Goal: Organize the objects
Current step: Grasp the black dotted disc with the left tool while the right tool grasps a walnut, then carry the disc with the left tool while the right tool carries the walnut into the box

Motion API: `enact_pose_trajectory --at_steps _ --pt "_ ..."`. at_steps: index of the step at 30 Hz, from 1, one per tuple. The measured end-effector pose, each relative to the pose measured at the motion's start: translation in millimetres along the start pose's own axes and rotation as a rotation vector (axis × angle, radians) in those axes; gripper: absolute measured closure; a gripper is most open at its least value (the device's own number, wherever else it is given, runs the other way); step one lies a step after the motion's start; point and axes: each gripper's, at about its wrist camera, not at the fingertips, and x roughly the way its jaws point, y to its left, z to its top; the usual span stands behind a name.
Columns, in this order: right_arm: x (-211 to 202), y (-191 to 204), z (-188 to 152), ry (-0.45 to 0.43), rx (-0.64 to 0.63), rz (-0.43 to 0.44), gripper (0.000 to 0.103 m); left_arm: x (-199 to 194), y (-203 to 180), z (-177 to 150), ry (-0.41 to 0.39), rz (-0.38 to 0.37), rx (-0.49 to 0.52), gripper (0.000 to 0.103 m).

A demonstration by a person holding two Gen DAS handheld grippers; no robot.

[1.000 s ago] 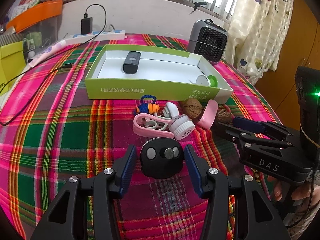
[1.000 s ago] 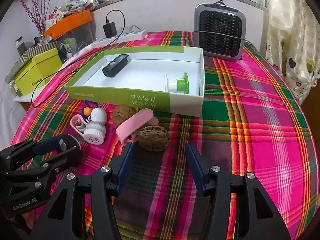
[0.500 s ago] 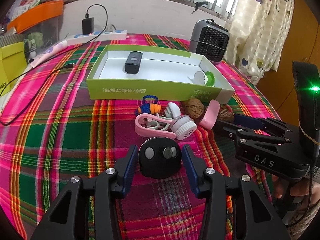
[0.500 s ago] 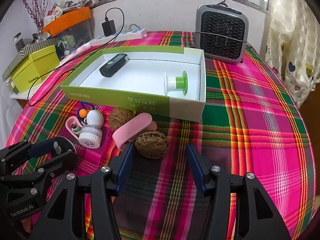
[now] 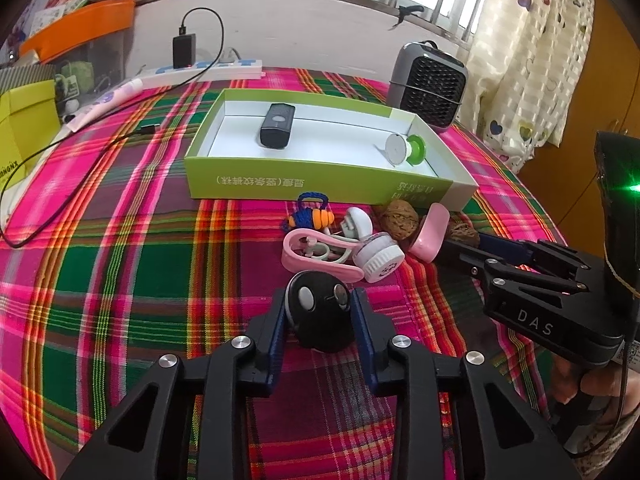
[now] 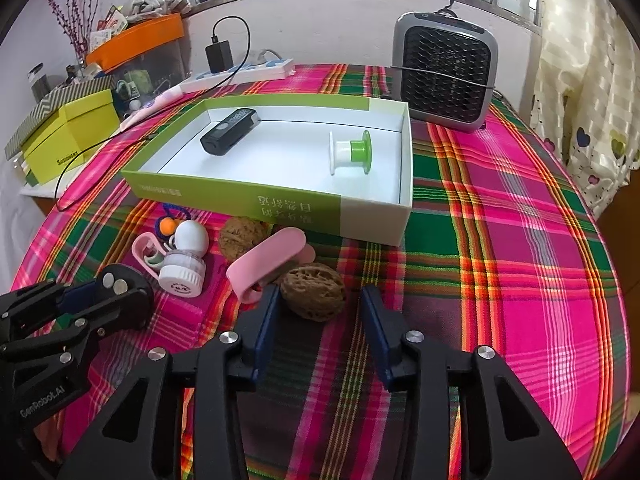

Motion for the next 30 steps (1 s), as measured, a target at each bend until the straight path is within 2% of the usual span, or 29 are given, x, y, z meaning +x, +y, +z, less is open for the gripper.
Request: enact_pose_trajectory --at_steps 4,30 --pt "-0.3 0.5 0.3 -0.002 0.0 0.001 0.069 -0.8 0.6 -0.5 -0.001 -0.003 -0.007 0.077" --pt "-5.5 3.6 -1.2 -0.019 0.0 0.021 0.069 -5.2 1.2 2.7 -0.024 -0.005 -0.024 0.078"
